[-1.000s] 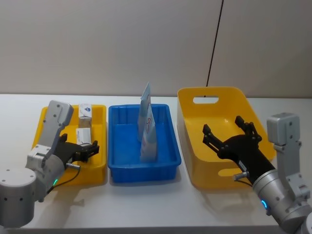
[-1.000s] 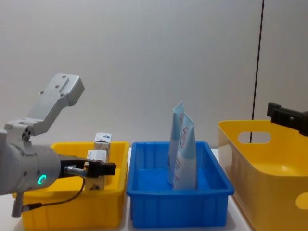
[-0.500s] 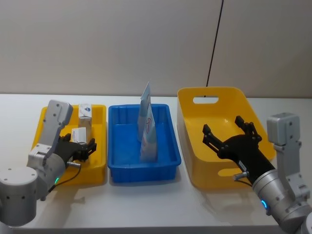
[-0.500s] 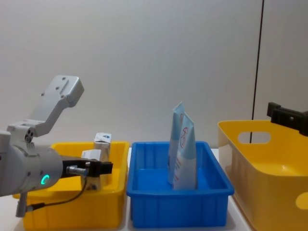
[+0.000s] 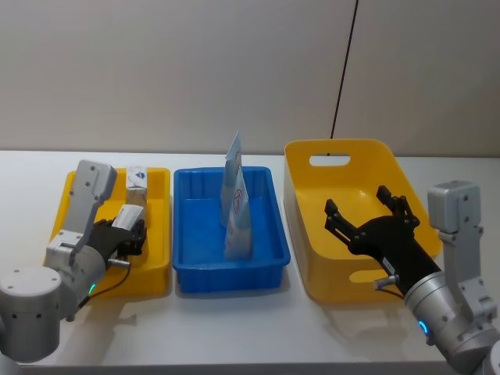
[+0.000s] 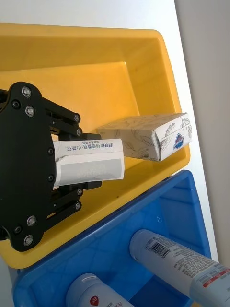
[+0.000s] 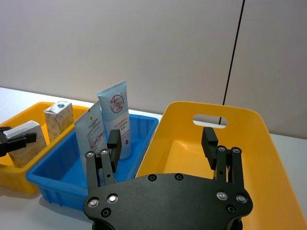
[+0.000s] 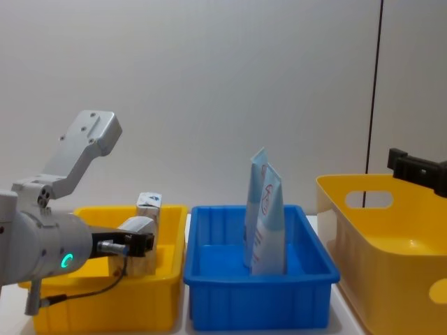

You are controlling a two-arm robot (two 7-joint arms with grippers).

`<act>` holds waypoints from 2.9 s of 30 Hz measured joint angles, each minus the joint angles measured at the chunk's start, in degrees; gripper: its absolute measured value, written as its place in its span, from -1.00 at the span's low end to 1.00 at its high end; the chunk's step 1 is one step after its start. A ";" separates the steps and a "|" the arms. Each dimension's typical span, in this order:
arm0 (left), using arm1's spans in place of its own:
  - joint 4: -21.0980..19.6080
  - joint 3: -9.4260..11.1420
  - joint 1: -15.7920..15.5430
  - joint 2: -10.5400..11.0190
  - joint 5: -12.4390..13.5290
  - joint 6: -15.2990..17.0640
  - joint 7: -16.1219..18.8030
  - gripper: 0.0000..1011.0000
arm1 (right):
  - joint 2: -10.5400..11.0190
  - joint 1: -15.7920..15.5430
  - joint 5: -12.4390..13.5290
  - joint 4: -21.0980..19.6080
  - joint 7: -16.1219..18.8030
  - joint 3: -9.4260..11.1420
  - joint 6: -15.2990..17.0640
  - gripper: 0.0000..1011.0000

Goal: Bimanual collaborative sorting of washing and personal care products

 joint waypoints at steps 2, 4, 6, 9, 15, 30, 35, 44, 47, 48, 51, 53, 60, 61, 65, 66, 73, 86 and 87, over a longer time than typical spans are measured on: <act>0.03 -0.01 -0.01 -0.02 0.00 -0.02 0.00 -0.28 | 0.00 0.00 0.00 0.00 0.00 0.00 0.00 0.98; 0.09 -0.03 -0.02 -0.04 0.00 -0.04 0.00 -0.28 | 0.00 0.00 0.00 0.00 0.00 0.00 0.00 0.98; 0.11 -0.05 -0.03 -0.05 0.00 -0.06 -0.01 -0.28 | 0.00 0.00 0.00 0.00 0.00 0.00 0.00 0.98; 0.11 -0.07 -0.03 -0.05 0.01 -0.08 -0.04 -0.28 | 0.00 0.00 0.00 0.00 0.00 0.00 0.00 0.98; -0.50 -0.13 0.33 0.42 0.10 -0.55 -0.67 -0.28 | 0.00 0.00 0.00 0.00 0.00 0.00 0.00 0.98; -7.67 -1.01 2.77 5.60 1.57 -3.61 -4.12 -0.28 | 0.00 0.00 0.00 0.00 0.00 0.00 0.00 0.98; -10.29 -1.18 3.09 7.68 1.85 -4.49 -6.44 -0.28 | 0.00 0.00 0.00 0.00 0.00 0.00 0.00 0.98; -13.24 -1.00 2.74 10.36 1.80 -6.26 -11.54 -0.28 | 0.00 0.00 0.00 0.00 0.00 0.00 0.00 0.98; -14.04 -0.80 2.35 11.16 1.55 -6.94 -13.64 -0.28 | 0.00 0.00 0.00 0.00 0.00 0.00 0.00 0.98; -14.33 -0.70 2.15 11.52 1.38 -7.26 -14.63 -0.28 | 0.00 0.00 0.00 0.00 0.00 0.00 0.00 0.98; -14.90 -0.40 1.65 12.24 0.89 -7.96 -16.83 -0.28 | 0.00 0.00 0.00 0.00 0.00 0.00 0.00 0.98; -15.15 -0.22 1.34 12.61 0.64 -8.28 -17.86 -0.28 | 0.00 0.00 0.00 0.00 0.00 0.00 0.00 0.98; -15.86 0.67 -0.01 14.09 -0.83 -9.73 -23.05 -0.28 | 0.00 0.00 0.00 0.00 0.00 0.00 0.00 0.98; -15.91 0.77 -0.10 14.24 -1.00 -9.89 -23.66 -0.28 | 0.00 0.00 0.00 0.00 0.00 0.00 0.00 0.98; -16.21 1.48 -1.07 15.22 -2.12 -10.77 -27.15 -0.28 | 0.00 0.00 0.00 0.00 0.00 0.00 0.00 0.98; -16.25 1.59 -1.16 15.36 -2.27 -10.88 -27.68 -0.28 | 0.00 0.00 0.00 0.00 0.00 0.00 0.00 0.98; -16.46 2.82 -2.50 16.68 -4.07 -12.05 -33.03 -0.28 | 0.00 0.00 0.00 0.00 0.00 0.00 0.00 0.98; -16.19 5.28 -4.93 18.57 -7.80 -14.36 -43.06 -0.28 | 0.00 0.00 0.00 0.00 0.00 0.00 0.00 0.98; -16.06 5.58 -5.20 18.72 -8.23 -14.61 -44.41 -0.28 | 0.00 0.00 0.00 0.00 0.00 0.00 0.00 0.98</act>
